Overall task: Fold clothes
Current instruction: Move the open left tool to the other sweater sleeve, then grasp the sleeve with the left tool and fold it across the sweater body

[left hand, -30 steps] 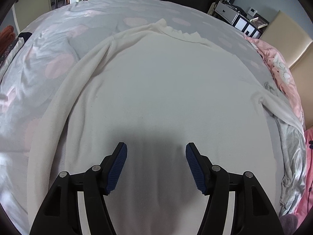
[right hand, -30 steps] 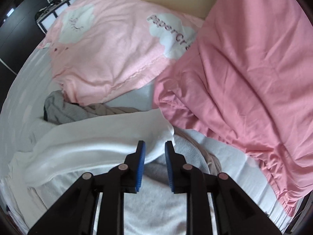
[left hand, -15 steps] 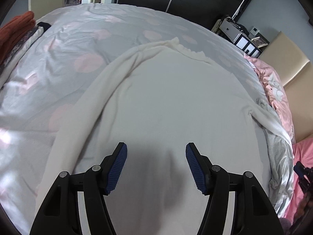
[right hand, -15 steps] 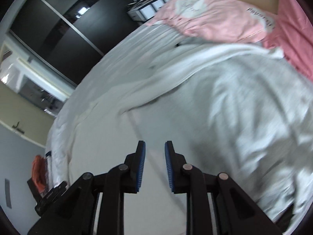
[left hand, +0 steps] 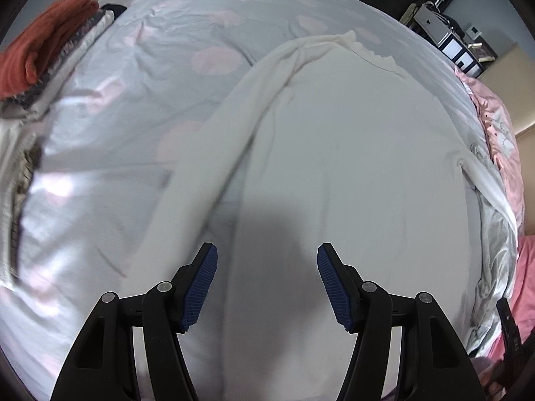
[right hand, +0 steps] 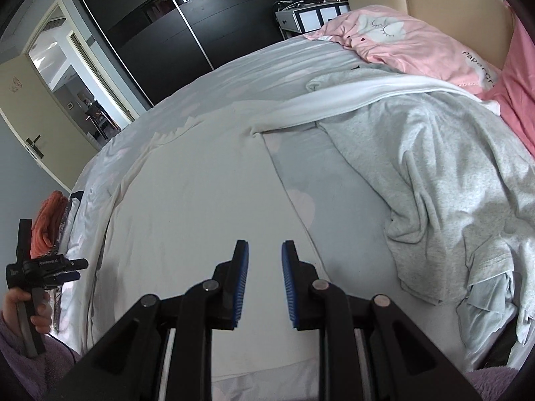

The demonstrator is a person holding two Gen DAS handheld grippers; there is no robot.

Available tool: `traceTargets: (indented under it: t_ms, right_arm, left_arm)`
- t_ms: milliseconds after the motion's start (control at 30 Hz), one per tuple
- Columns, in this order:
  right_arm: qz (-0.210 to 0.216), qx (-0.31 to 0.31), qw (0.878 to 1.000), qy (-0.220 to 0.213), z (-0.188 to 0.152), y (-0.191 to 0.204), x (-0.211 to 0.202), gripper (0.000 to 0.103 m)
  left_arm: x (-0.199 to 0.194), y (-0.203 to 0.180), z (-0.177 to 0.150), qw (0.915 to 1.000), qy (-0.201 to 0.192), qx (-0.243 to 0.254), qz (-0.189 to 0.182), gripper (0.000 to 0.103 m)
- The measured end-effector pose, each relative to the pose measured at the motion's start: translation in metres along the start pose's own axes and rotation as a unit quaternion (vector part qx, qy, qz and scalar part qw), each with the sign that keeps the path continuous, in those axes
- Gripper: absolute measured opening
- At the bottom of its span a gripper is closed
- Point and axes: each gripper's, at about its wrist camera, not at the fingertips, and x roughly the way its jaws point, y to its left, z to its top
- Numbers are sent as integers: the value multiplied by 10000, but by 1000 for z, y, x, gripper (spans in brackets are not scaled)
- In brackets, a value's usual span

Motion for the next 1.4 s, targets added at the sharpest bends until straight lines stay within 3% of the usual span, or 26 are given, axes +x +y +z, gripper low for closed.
traceTargets:
  t_ms: [100, 200, 433, 567, 667, 800, 933, 1033, 1133, 1267, 1300, 1400]
  right_arm:
    - [32, 20, 10000, 82, 0, 0, 5, 20]
    - [64, 40, 9998, 164, 0, -1, 9, 20]
    - [123, 84, 9993, 335, 0, -1, 19, 20]
    - [110, 97, 9992, 371, 0, -2, 21, 20]
    - [100, 107, 9991, 398, 0, -2, 22, 20]
    - [87, 121, 9989, 433, 0, -2, 24, 20]
    - [76, 140, 9987, 474, 1, -3, 26, 20]
    - [72, 195, 9985, 510, 1, -5, 30, 20]
    - [81, 269, 9981, 539, 1, -9, 32, 20]
    - [90, 326, 9977, 586, 2, -11, 35, 20]
    - [90, 333, 9976, 601, 2, -11, 36, 20]
    - [88, 344, 9973, 649, 1, -12, 39, 20]
  left_arm:
    - [-8, 18, 7, 9972, 170, 371, 631, 65]
    - [-1, 39, 4, 9942, 549, 414, 824, 65]
    - [43, 56, -16, 9919, 1199, 55, 422, 65]
    - [55, 50, -18, 9910, 1280, 148, 359, 65]
    - [59, 48, -20, 9909, 1267, 170, 424, 51]
    - [54, 53, -19, 9937, 1027, 80, 453, 21]
    - [36, 61, -12, 9976, 557, -83, 413, 9]
    - [24, 66, -8, 9981, 196, -184, 550, 7]
    - [18, 71, -5, 9976, 83, -195, 658, 7]
    - [25, 58, -8, 9980, 382, 89, 492, 9]
    - [27, 54, -10, 9978, 476, 173, 437, 14]
    - [32, 41, -15, 9963, 670, 437, 315, 40]
